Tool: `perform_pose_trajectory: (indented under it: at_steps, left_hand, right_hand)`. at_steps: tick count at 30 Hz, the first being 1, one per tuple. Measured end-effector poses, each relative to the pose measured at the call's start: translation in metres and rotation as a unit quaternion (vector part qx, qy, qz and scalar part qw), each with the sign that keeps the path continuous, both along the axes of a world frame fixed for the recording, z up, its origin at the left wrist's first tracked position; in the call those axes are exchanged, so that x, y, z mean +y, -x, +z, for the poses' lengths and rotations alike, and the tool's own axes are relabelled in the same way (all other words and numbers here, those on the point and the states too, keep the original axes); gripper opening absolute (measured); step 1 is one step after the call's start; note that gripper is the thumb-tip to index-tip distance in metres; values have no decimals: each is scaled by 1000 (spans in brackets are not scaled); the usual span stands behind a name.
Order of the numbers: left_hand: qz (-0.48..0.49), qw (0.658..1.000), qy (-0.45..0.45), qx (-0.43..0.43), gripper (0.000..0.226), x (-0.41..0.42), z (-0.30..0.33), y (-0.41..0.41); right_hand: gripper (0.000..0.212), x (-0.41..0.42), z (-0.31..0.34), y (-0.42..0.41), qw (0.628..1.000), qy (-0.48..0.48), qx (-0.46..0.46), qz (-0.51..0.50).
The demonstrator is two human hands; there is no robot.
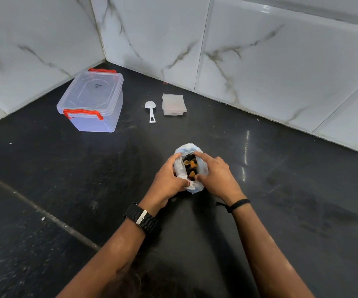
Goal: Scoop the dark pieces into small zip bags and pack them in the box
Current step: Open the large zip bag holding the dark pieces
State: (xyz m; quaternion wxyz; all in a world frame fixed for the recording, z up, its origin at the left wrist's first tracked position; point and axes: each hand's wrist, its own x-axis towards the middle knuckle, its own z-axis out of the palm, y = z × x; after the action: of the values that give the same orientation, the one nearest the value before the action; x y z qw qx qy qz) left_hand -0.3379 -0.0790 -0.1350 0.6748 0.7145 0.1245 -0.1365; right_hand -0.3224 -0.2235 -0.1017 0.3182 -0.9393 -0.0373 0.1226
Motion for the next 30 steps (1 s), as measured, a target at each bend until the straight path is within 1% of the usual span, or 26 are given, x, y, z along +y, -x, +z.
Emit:
perform_pose_trajectory:
  at_steps: [2, 3, 6, 8, 9, 10, 11, 12, 13, 14, 15, 16, 18, 19, 20, 21, 22, 24, 25, 27, 30]
  left_hand:
    - [32, 999, 4, -10, 85, -3, -4, 0]
    - [44, 999, 11, -16, 82, -5, -5, 1]
    - [82, 995, 48, -29, 74, -8, -3, 4]
    - [126, 984, 124, -3, 67, -9, 1, 4]
    - [148, 972, 182, 19, 66, -8, 1, 3]
    - [167, 955, 242, 41, 67, -7, 1, 2]
    - [183, 938, 288, 59, 67, -6, 0, 2]
    - [192, 930, 307, 68, 66, -6, 0, 1]
    - [191, 933, 299, 68, 63, -7, -1, 1]
    - [182, 944, 269, 62, 57, -7, -1, 1]
    - [169, 956, 232, 55, 49, -8, 0, 1]
    - [153, 969, 186, 47, 40, -7, 0, 0]
    - [128, 988, 84, 30, 25, -3, -2, -4]
    - [115, 992, 38, 21, 26, -1, -3, -6]
    - [101, 995, -4, 13, 34, 2, -4, -10]
    - [84, 995, -47, 4, 39, 3, -5, -14]
    - [66, 994, -92, -11, 39, 3, -5, -17]
    - [49, 981, -180, -52, 32, 2, -5, -23]
    - [55, 974, -209, -70, 30, 2, -7, -26]
    - [71, 966, -231, -91, 27, 2, -10, -31]
    - [59, 960, -253, -107, 31, -3, -11, -36]
  right_hand:
    - [66, 3, -4, 0, 1000, -18, -11, -14]
    - [66, 4, -8, 0, 999, -41, -14, -26]
    - [65, 5, -15, 3, 983, -164, -21, -75]
    - [61, 4, -17, 4, 957, -271, 7, -106]
    - [59, 2, -16, 4, 928, -348, 38, -126]
    - [56, 2, -15, 4, 882, -437, 83, -154]
    - [53, 2, -14, 3, 827, -513, 135, -185]
    - [51, 3, -14, 3, 775, -565, 179, -217]
    - [49, 3, -16, 2, 746, -587, 200, -243]
    - [46, 4, -18, 2, 743, -584, 200, -258]
    - [40, 5, -20, 1, 765, -559, 186, -259]
    - [32, 5, -21, 0, 803, -514, 163, -252]
    - [14, 2, -23, -2, 898, -368, 106, -217]
    - [17, 1, -24, -4, 932, -295, 82, -194]
    - [22, 1, -25, -6, 952, -247, 53, -172]
    - [24, 3, -25, -7, 962, -222, 22, -156]
    - [22, 4, -27, -9, 967, -207, -10, -145]
    - [16, 9, -30, -14, 970, -186, -59, -144]
    - [13, 11, -32, -16, 969, -179, -75, -154]
    - [14, 14, -35, -21, 964, -168, -99, -183]
    - [19, 23, -36, -23, 955, -191, -110, -197]
